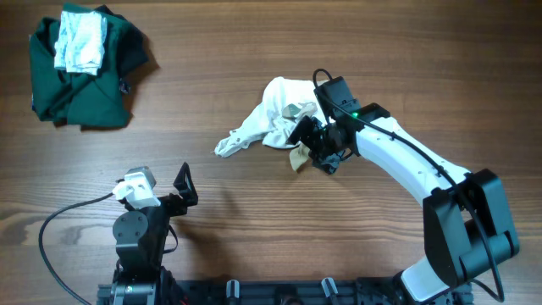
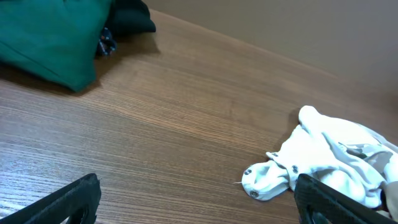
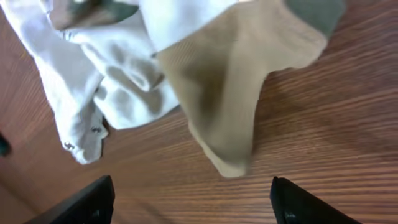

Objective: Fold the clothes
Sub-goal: 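Regrasp the shirt's beige edge with the right gripper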

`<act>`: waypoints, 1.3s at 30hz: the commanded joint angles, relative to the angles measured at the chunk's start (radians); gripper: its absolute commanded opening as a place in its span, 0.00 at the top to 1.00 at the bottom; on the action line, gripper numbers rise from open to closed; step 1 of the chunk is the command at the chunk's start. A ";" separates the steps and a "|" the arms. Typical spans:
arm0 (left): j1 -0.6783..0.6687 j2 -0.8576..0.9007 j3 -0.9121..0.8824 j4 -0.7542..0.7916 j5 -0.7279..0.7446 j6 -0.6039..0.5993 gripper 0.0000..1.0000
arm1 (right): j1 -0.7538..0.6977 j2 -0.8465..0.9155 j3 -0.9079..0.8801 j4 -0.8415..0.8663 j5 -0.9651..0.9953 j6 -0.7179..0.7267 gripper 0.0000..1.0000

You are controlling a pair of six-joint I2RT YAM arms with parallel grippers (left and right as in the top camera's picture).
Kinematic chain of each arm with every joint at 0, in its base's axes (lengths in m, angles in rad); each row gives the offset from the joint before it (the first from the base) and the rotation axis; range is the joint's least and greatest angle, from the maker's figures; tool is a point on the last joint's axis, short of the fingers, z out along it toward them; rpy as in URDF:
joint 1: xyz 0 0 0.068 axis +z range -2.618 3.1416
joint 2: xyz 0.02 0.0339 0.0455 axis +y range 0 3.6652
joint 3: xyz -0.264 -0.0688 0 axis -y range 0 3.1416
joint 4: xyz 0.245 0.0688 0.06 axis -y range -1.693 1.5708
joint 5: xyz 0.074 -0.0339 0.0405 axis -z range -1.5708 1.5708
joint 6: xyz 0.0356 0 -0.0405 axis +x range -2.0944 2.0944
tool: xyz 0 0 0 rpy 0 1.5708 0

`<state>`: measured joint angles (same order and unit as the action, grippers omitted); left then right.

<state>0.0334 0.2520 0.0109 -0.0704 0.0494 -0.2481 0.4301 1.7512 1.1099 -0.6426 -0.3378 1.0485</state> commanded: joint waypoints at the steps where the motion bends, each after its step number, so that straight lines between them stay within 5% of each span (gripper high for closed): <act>1: 0.006 0.005 -0.005 -0.004 0.002 0.001 0.00 | -0.002 0.013 -0.006 -0.002 0.041 0.027 0.18; 12: 0.006 0.005 -0.005 -0.004 0.002 0.001 0.00 | -0.001 0.065 -0.006 0.058 0.050 0.036 0.19; 21: 0.006 0.005 -0.005 -0.004 0.002 0.001 0.00 | -0.001 0.111 -0.006 0.063 0.051 0.055 0.31; 23: 0.006 0.005 -0.005 -0.004 0.002 0.001 0.00 | -0.001 0.111 -0.006 0.073 0.051 0.054 0.37; 28: 0.006 0.005 -0.005 -0.003 0.002 0.001 0.00 | -0.001 0.111 -0.006 0.081 0.060 0.052 0.77; 31: 0.006 0.005 -0.005 -0.002 0.002 0.001 0.00 | -0.001 0.111 -0.006 0.081 0.089 0.051 0.92; 39: 0.006 0.005 -0.005 -0.001 0.016 0.000 0.00 | -0.002 0.096 -0.003 0.081 0.119 -0.033 0.96</act>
<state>0.0334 0.2527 0.0109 -0.0704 0.0494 -0.2481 0.4301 1.8431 1.1091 -0.5629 -0.2600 1.0840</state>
